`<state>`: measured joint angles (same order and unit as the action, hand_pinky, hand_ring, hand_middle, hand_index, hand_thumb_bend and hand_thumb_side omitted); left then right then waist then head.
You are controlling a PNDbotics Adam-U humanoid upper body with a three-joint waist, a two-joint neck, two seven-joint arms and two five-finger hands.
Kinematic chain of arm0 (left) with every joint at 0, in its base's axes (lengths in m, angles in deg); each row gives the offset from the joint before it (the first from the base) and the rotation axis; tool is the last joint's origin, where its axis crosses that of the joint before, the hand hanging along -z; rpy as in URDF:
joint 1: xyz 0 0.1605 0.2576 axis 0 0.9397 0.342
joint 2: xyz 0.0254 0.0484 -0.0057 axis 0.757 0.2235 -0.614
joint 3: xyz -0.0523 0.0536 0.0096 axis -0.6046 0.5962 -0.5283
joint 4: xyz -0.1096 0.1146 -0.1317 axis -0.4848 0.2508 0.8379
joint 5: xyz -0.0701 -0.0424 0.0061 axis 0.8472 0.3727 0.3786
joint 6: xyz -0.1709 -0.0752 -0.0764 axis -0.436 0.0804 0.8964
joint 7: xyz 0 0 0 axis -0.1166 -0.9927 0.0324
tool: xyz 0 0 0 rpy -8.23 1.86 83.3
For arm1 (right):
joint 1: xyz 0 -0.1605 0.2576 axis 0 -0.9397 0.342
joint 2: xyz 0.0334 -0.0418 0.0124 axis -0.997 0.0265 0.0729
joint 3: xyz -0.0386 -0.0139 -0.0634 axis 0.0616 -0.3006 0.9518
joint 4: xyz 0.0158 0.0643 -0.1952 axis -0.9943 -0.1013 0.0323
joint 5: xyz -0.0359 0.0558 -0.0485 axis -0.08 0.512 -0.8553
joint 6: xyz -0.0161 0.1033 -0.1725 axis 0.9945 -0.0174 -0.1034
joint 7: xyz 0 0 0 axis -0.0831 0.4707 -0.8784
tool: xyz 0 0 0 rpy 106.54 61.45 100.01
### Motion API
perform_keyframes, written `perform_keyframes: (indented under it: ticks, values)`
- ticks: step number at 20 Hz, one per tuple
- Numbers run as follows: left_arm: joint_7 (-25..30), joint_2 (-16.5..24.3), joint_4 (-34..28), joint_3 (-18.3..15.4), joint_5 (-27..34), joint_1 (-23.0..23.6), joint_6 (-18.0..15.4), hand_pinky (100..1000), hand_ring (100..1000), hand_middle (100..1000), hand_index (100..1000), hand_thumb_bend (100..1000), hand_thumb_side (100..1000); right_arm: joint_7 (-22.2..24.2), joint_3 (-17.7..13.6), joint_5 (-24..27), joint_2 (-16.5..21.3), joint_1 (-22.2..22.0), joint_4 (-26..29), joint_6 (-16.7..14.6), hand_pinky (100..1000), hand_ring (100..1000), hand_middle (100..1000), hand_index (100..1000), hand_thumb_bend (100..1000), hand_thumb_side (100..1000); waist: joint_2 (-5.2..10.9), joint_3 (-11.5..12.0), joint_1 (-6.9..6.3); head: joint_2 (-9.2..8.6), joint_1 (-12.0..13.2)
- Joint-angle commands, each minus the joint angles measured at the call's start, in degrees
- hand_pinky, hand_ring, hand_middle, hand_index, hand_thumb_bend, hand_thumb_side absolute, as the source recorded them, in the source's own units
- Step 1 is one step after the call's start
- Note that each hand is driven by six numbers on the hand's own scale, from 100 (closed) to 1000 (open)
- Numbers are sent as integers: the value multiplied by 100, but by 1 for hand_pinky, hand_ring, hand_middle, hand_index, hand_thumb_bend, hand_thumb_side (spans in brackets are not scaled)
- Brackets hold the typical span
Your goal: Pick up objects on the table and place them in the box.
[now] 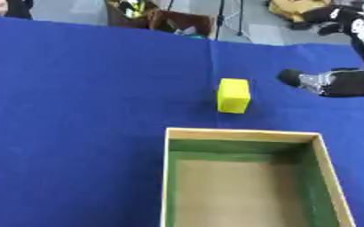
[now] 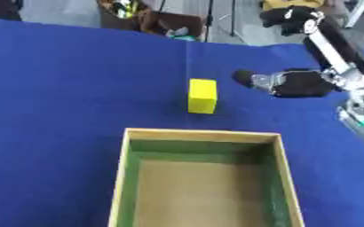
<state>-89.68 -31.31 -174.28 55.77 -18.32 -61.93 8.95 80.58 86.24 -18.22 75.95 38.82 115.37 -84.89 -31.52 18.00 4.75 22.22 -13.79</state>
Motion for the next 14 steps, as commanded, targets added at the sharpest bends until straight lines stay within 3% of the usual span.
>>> perform_keyframes:
  ticks: [1,5,14]
  values:
    - [24,16,-97,24,2,-25,-14,529,609,587,839,100,1000,254,-4,-142,252,126,-36,-19,776,855,740,852,672,515,133,37,-6,-128,-93]
    - [50,0,-97,41,16,-39,-9,527,608,586,839,100,1000,364,33,-382,215,178,-106,-32,772,851,741,848,673,511,110,83,14,-173,-131]
    - [85,-39,-97,64,-8,-52,-1,522,606,585,839,100,1000,29,89,-1125,183,229,-347,-97,763,842,740,840,674,516,-16,228,80,-336,-289]
